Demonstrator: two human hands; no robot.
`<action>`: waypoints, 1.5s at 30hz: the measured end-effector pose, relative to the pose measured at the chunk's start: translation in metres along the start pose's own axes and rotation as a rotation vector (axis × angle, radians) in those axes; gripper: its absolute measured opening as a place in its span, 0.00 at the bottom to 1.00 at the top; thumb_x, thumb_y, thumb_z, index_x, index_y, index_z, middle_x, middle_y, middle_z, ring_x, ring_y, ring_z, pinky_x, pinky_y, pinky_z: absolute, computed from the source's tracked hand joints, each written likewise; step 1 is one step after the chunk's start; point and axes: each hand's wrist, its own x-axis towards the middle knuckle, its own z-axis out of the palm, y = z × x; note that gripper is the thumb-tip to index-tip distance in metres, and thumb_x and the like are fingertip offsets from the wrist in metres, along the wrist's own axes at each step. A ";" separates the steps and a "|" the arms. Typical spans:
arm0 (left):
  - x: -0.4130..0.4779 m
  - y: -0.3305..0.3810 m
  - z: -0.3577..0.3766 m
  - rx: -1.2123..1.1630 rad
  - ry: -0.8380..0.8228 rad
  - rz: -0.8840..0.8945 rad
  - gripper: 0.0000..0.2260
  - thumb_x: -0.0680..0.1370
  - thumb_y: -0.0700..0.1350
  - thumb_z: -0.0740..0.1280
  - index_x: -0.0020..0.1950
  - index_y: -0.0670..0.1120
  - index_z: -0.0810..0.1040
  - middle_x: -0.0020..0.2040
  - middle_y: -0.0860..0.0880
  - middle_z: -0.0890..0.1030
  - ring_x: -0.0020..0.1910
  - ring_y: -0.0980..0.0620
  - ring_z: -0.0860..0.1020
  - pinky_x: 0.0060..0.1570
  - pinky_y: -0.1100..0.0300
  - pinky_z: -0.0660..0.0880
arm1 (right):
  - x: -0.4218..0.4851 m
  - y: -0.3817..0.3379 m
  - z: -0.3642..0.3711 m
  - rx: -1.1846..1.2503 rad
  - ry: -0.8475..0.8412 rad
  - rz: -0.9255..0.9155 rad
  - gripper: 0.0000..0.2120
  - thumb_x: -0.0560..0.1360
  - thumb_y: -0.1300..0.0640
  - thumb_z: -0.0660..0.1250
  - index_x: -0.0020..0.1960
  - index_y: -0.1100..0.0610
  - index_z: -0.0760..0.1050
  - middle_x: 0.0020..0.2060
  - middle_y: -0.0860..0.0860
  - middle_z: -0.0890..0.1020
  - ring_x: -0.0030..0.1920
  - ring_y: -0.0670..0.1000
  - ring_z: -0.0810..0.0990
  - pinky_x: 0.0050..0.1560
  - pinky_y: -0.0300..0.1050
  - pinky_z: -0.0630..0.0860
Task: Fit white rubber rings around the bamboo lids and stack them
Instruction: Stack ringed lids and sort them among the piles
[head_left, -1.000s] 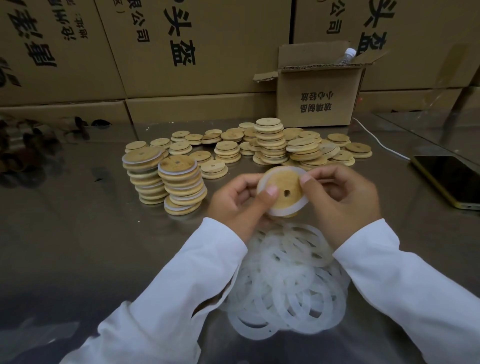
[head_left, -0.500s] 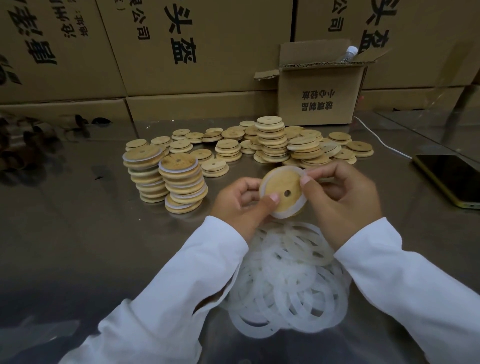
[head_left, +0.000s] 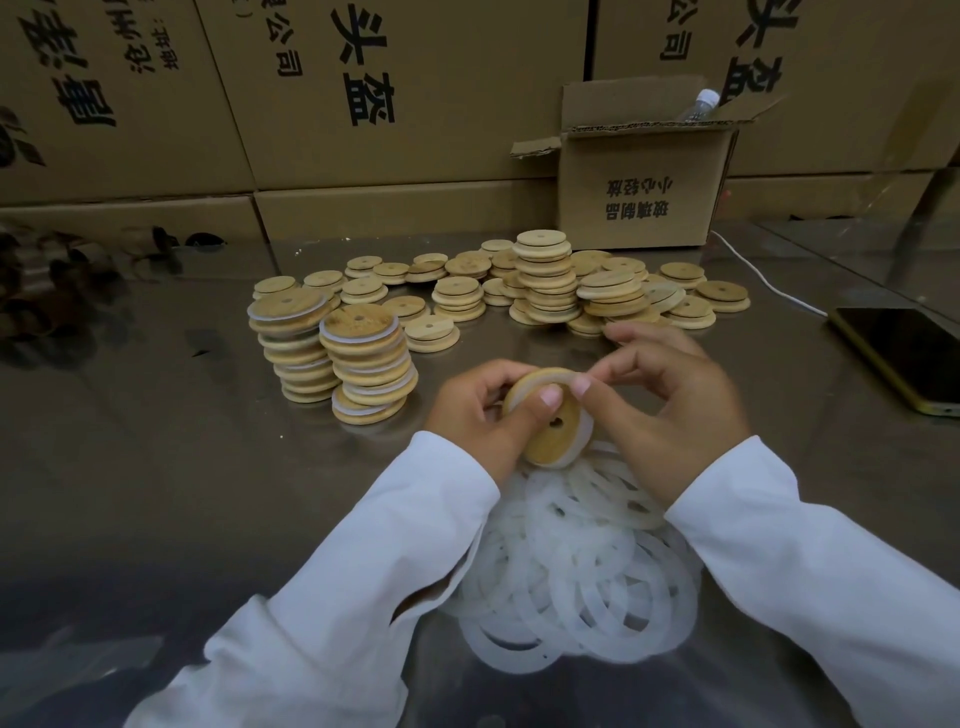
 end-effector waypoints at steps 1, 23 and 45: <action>0.000 0.000 0.000 0.008 -0.004 0.001 0.03 0.73 0.39 0.68 0.46 0.45 0.79 0.41 0.47 0.81 0.42 0.51 0.79 0.46 0.57 0.77 | 0.001 0.000 -0.001 -0.018 0.004 -0.005 0.06 0.67 0.53 0.72 0.33 0.47 0.76 0.51 0.38 0.72 0.47 0.33 0.75 0.50 0.35 0.71; 0.002 0.003 -0.007 -0.036 0.042 0.073 0.05 0.73 0.39 0.68 0.44 0.49 0.79 0.40 0.51 0.81 0.39 0.59 0.80 0.40 0.66 0.77 | 0.000 -0.003 -0.002 0.081 -0.008 -0.014 0.08 0.69 0.58 0.71 0.34 0.48 0.76 0.42 0.42 0.77 0.42 0.37 0.76 0.45 0.28 0.72; 0.004 -0.003 -0.004 -0.057 0.056 -0.002 0.05 0.73 0.39 0.69 0.46 0.48 0.79 0.44 0.48 0.83 0.44 0.52 0.81 0.46 0.60 0.79 | -0.001 -0.002 0.000 0.017 0.020 0.016 0.09 0.72 0.58 0.69 0.36 0.46 0.75 0.36 0.42 0.80 0.42 0.46 0.79 0.48 0.45 0.77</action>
